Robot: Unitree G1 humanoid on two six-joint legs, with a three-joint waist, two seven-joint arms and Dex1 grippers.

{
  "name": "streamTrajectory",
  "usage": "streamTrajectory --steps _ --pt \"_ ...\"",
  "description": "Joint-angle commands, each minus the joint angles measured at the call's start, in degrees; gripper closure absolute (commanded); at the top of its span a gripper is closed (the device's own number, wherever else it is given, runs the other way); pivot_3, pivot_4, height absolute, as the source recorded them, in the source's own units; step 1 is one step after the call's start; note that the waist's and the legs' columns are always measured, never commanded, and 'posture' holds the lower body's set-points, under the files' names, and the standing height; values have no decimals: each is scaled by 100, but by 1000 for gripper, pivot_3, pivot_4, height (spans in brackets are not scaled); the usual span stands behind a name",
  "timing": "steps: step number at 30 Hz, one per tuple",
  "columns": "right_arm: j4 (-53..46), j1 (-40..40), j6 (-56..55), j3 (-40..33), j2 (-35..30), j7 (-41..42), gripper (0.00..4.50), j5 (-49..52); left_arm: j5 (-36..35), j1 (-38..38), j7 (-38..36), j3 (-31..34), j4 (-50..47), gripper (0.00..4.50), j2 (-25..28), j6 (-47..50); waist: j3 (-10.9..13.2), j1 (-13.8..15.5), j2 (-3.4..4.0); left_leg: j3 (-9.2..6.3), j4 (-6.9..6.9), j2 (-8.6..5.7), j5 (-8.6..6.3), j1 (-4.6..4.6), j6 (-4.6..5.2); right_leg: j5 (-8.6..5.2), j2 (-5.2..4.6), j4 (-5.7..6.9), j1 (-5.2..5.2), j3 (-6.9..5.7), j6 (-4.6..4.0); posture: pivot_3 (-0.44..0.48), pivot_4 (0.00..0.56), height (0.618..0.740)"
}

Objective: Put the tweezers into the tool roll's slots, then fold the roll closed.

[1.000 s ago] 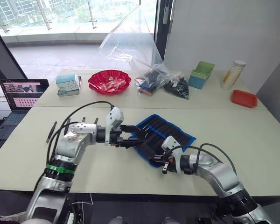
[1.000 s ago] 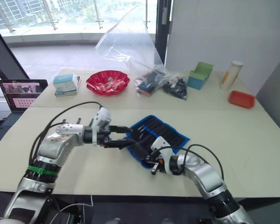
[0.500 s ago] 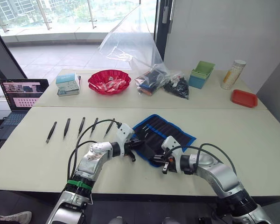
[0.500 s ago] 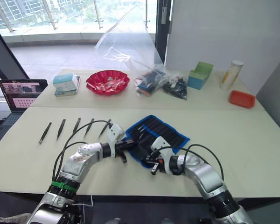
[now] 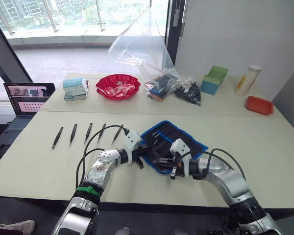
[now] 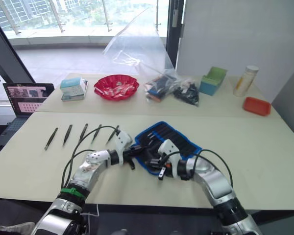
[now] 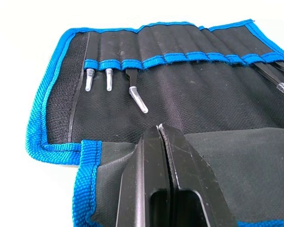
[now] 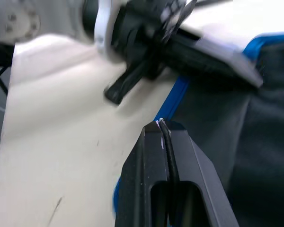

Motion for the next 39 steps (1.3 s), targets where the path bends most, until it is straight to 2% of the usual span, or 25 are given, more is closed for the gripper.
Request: streamTrajectory --steps 1,7,14,19,26,28,30,35,39 --pt "1036 -442 -933 68 196 116 4500 -442 190 119 -246 -112 364 4481 199 42 -1 -28 1 0 -5 0 2 0 -3 0 0 0 -1 0 0 0 150 740" --pt "2169 -624 -1400 222 369 515 4500 -772 275 -31 -204 -101 564 4481 205 -15 -3 -56 1 -1 -14 -5 21 -1 -36 0 -6 -2 -2 -3 0 0 150 740" --pt "1407 199 -1456 405 57 1503 4500 -557 574 -121 102 -236 994 4481 244 265 -34 -16 -7 -6 -14 -5 6 14 -10 0 -5 -10 19 -8 1 0 150 740" --pt "1208 374 -1330 661 -187 1622 4500 -888 617 -150 154 -272 1072 4481 240 260 -46 -14 -6 -5 -57 -2 -2 113 2 -4 -3 -51 109 -7 7 0 150 740" --pt "961 538 -1414 984 -662 1700 4500 -1317 561 -181 107 -287 1086 4481 226 228 -124 10 -8 -3 -67 -1 -4 115 4 -7 -2 -73 118 -3 12 0 150 740" --pt "696 579 -1508 808 -683 1724 4500 -1114 490 -142 107 -212 994 4481 211 0 -129 31 -7 -3 -69 -1 -4 115 4 -7 -3 -79 122 -3 12 0 150 740" --pt "172 601 -1277 363 -534 1751 4500 -401 420 -48 -17 -177 795 4481 235 -310 -128 37 -9 -3 -71 1 -4 114 4 -7 -2 -85 122 -3 12 0 150 740" --pt "-798 553 -559 -346 -868 2002 4500 592 -74 191 -420 247 106 4481 334 -855 -98 -13 1 2 -81 7 -4 83 3 -7 0 -91 88 3 12 0 150 740" --pt "-874 535 -403 -969 -1197 1940 4500 920 -903 433 -773 766 -1070 4481 554 -499 -62 38 -4 -5 -87 18 -2 42 1 -6 -1 -118 61 -3 11 0 150 740"
